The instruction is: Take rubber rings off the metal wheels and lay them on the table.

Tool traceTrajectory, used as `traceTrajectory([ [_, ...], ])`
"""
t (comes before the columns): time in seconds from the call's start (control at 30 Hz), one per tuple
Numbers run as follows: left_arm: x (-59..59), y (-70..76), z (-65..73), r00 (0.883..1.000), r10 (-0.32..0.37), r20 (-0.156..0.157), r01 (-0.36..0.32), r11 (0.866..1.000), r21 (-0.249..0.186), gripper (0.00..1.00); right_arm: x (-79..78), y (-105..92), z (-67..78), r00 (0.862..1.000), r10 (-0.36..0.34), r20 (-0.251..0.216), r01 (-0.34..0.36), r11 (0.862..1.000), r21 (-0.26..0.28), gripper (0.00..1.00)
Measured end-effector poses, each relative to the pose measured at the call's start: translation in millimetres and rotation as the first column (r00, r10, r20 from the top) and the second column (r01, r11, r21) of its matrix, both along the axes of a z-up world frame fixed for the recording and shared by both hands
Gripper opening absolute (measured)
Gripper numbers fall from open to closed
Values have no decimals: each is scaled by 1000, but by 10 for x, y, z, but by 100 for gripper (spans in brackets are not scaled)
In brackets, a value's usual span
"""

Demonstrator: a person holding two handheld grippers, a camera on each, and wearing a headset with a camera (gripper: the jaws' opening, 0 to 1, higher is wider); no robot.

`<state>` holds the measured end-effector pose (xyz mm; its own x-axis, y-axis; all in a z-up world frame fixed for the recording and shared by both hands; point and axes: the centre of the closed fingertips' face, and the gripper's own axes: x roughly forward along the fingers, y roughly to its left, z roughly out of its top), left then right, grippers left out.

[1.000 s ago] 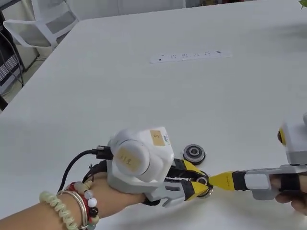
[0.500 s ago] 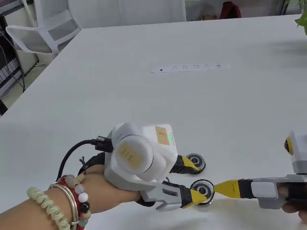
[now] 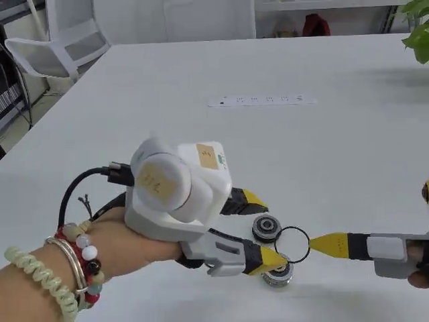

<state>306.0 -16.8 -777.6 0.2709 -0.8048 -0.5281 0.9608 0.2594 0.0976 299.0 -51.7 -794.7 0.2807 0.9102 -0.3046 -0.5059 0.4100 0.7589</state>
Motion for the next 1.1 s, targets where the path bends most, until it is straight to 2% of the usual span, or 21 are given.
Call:
traceTrajectory([
  [0.03,-14,-1,25,1000,4,-20,-4,1000,-7,50,-8,-9,16,1000,-1,4,1,1000,-1,0],
  [0.07,-13,-3,82,1000,5,-17,-5,1000,-21,52,-17,-21,39,1000,-2,9,2,1000,-2,0],
  [0.17,-19,31,214,1000,3,10,-2,1000,-29,55,-26,-43,90,1000,-2,21,2,1000,-11,0],
  [0.27,-10,102,351,999,21,35,-19,999,-48,58,-26,-59,203,999,0,36,1,1000,-7,0],
  [0.4,-63,271,468,998,41,47,-37,997,-67,61,9,-62,346,998,-10,61,9,1000,12,0],
  [0.5,-70,443,463,995,78,58,-75,996,-51,62,36,-49,428,997,-7,83,6,1000,10,0],
  [0.57,-114,567,408,994,104,33,-103,994,-33,64,47,-31,470,995,4,102,-4,1000,-1,0],
  [0.67,-157,722,374,990,141,32,-139,990,-37,67,64,-3,545,991,17,131,-16,1000,-11,0],
  [0.77,-193,871,353,983,185,16,-184,982,-45,70,73,40,629,987,31,155,-30,1000,-10,0],
  [0.9,-235,1068,352,969,246,11,-245,968,-49,74,66,130,744,980,62,189,-61,998,-13,0],
  [1.0,-268,1219,351,954,298,3,-298,953,-53,74,93,215,835,969,82,234,-79,997,-21,0],
  [1.1,-300,1313,344,943,332,-4,-331,941,-65,75,115,327,921,963,99,251,-103,995,1,0],
])
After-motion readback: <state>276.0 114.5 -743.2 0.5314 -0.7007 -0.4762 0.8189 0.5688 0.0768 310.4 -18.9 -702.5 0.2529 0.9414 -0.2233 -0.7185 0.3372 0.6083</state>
